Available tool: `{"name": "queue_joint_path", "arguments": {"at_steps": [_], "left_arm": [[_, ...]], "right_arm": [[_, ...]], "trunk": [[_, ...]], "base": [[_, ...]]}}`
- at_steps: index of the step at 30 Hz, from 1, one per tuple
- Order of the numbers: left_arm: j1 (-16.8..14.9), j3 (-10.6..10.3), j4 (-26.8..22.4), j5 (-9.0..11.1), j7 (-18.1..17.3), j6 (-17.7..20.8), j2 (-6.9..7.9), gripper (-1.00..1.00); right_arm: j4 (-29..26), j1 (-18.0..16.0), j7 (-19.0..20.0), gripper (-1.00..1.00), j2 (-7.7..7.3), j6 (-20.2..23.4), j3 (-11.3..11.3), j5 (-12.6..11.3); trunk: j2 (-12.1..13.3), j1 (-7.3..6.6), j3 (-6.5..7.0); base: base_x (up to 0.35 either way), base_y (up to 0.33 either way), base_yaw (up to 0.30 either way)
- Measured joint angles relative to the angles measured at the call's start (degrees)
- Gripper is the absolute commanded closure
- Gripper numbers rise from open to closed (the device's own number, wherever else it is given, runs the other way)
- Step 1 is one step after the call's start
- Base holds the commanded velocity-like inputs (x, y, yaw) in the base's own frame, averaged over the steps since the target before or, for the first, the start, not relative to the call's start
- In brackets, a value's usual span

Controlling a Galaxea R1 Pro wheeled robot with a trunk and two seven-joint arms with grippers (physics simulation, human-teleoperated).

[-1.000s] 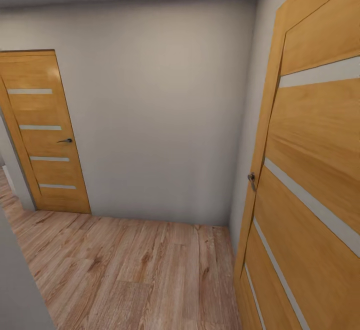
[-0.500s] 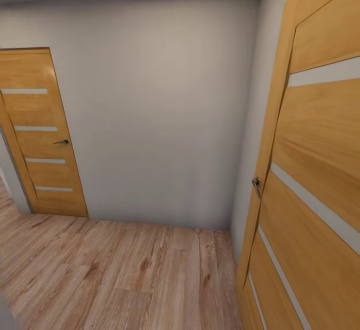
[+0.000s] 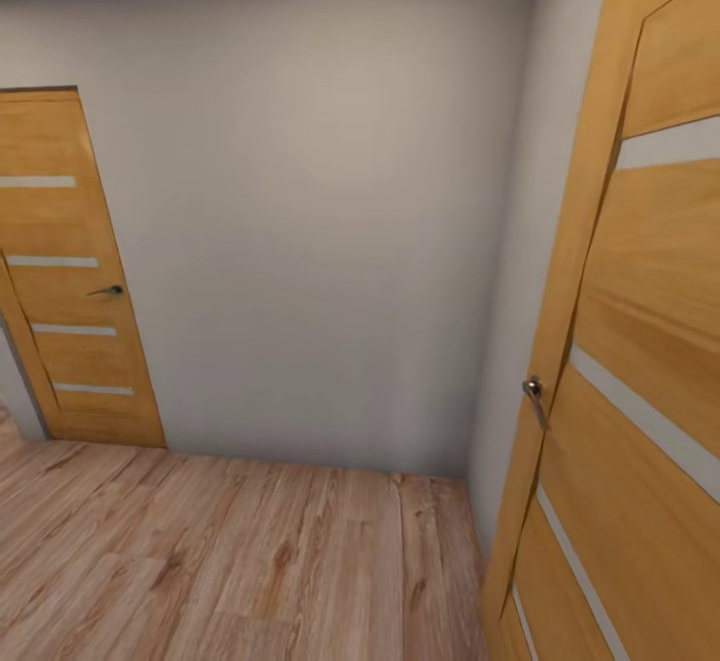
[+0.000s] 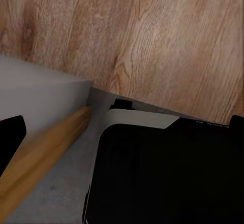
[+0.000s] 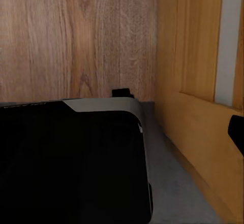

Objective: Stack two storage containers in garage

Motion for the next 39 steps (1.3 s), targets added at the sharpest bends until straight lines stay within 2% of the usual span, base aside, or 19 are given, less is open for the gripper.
{"name": "queue_joint_path", "arguments": {"at_steps": [22,24,27,39], "left_arm": [[0.0,0.0,0.0,0.0,0.0,0.0,0.00,-1.00],[0.0,0.0,0.0,0.0,0.0,0.0,0.00,-1.00],[0.0,0.0,0.0,0.0,0.0,0.0,0.00,-1.00],[0.0,0.0,0.0,0.0,0.0,0.0,0.00,-1.00]], "right_arm": [[0.0,0.0,0.0,-1.00,0.00,0.1,0.0,0.1],[0.0,0.0,0.0,-1.00,0.00,0.1,0.0,0.6],[0.0,0.0,-0.1,-1.00,0.04,0.0,0.0,2.7],[0.0,0.0,-0.1,-1.00,0.08,0.3,-0.1,3.2]], "trunk": [[0.0,0.00,0.00],[0.0,0.00,0.00],[0.0,0.00,0.00],[0.0,0.00,0.00]], "base": [[0.322,0.000,0.000],[0.322,0.000,0.000],[0.322,0.000,0.000],[0.322,0.000,0.000]]}}
